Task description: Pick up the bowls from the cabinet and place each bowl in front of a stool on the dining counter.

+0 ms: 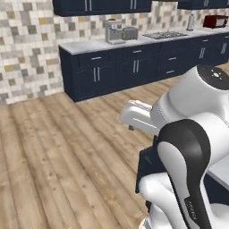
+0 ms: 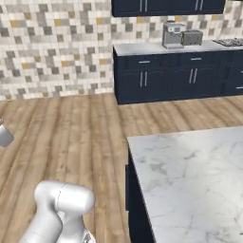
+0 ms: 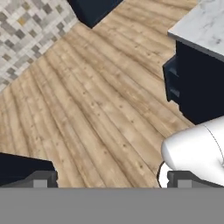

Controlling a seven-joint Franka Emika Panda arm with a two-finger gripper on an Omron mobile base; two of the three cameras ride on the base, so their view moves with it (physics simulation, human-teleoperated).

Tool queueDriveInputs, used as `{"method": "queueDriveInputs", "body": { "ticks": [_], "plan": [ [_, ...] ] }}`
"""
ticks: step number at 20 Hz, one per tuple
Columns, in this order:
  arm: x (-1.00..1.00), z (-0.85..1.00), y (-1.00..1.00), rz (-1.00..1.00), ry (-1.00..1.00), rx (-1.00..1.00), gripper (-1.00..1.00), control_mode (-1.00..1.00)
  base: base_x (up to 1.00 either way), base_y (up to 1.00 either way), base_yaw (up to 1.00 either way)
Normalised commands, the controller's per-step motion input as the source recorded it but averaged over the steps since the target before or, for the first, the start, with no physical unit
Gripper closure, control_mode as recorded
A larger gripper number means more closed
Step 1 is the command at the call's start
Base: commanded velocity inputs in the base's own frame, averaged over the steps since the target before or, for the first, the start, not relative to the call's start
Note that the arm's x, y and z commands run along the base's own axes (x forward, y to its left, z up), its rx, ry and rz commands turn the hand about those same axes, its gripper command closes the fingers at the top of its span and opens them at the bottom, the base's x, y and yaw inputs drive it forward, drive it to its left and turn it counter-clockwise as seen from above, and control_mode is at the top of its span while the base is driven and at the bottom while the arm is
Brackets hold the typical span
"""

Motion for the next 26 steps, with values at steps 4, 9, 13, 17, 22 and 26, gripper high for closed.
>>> {"method": "queueDriveInputs", "body": {
  "ticks": [4,9,13,17,22,26],
  "plan": [
    [0.00,0.00,0.00,0.00,0.00,0.00,-1.00,1.00,0.47,0.00,0.39],
    [0.00,0.00,0.00,0.00,0.00,0.00,-1.00,1.00,0.01,0.16,0.45],
    [0.00,0.00,0.00,0.00,0.00,0.00,-1.00,1.00,-0.27,-0.03,0.24],
    [0.00,0.00,0.00,0.00,0.00,0.00,-1.00,1.00,0.00,-0.04,0.40],
    [0.00,0.00,0.00,0.00,0.00,0.00,-1.00,1.00,0.69,0.11,0.39],
    [0.00,0.00,0.00,0.00,0.00,0.00,-1.00,1.00,1.00,0.47,0.25]
  ]
}}
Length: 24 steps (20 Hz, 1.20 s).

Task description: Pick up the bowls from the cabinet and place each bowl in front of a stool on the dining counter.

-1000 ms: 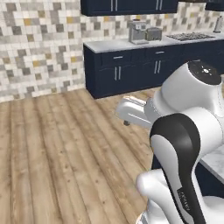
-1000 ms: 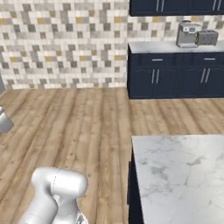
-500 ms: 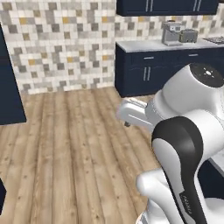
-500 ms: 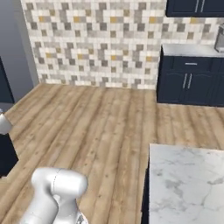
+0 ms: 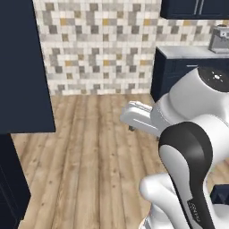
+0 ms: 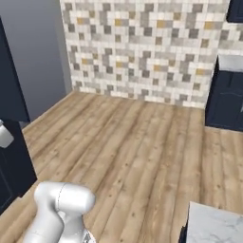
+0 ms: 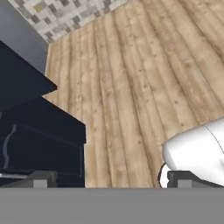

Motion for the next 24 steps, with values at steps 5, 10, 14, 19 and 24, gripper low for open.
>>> {"method": "queueDriveInputs", "body": {
  "ticks": [5,10,14,19,24],
  "plan": [
    [0.00,0.00,0.00,0.00,0.00,0.00,-1.00,1.00,0.60,0.77,0.27],
    [0.00,0.00,0.00,0.00,0.00,0.00,-1.00,1.00,-0.15,0.58,0.50],
    [0.00,0.00,0.00,0.00,0.00,0.00,-1.00,1.00,-0.30,0.18,0.31],
    [0.00,0.00,0.00,0.00,0.00,0.00,-1.00,1.00,0.18,0.00,0.51],
    [0.00,0.00,0.00,0.00,0.00,0.00,-1.00,1.00,0.48,0.00,0.50]
  ]
}}
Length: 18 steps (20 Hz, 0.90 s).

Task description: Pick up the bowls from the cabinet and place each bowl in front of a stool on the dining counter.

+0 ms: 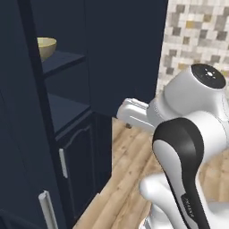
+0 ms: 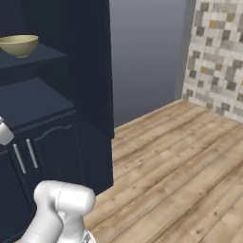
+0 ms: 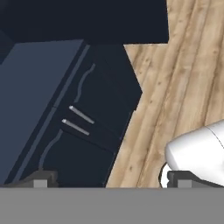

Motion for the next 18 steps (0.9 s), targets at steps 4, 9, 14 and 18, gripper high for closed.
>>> {"method": "queueDriveInputs", "body": {
  "ticks": [4,9,14,18],
  "plan": [
    [0.00,0.00,0.00,0.00,0.00,0.00,-1.00,1.00,0.64,-0.27,0.37],
    [0.00,0.00,0.00,0.00,0.00,0.00,-1.00,1.00,0.82,-0.21,0.30],
    [0.00,0.00,0.00,0.00,0.00,0.00,-1.00,1.00,0.92,0.28,0.17],
    [0.00,0.00,0.00,0.00,0.00,0.00,-1.00,1.00,0.63,0.26,0.26]
  ]
}}
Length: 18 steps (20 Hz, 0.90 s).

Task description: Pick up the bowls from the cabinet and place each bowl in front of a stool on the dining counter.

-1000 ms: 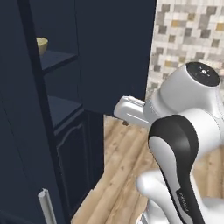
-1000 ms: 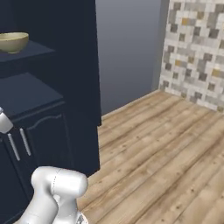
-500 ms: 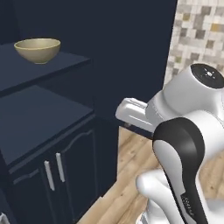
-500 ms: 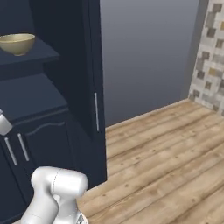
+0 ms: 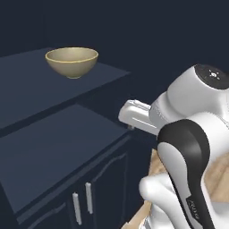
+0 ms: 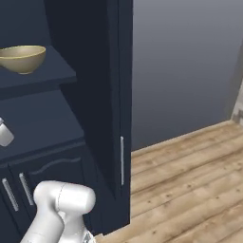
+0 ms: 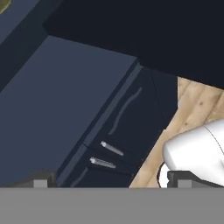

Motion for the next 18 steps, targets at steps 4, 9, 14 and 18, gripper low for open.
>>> {"method": "queueDriveInputs", "body": {
  "ticks": [4,9,14,18],
  "plan": [
    [0.00,0.00,0.00,0.00,0.00,0.00,-1.00,1.00,0.34,0.10,0.41],
    [0.00,0.00,0.00,0.00,0.00,0.00,-1.00,1.00,0.26,0.00,0.24],
    [0.00,0.00,0.00,0.00,0.00,0.00,-1.00,1.00,0.86,-0.12,0.00],
    [0.00,0.00,0.00,0.00,0.00,0.00,-1.00,1.00,0.85,-0.04,0.00]
  ]
}}
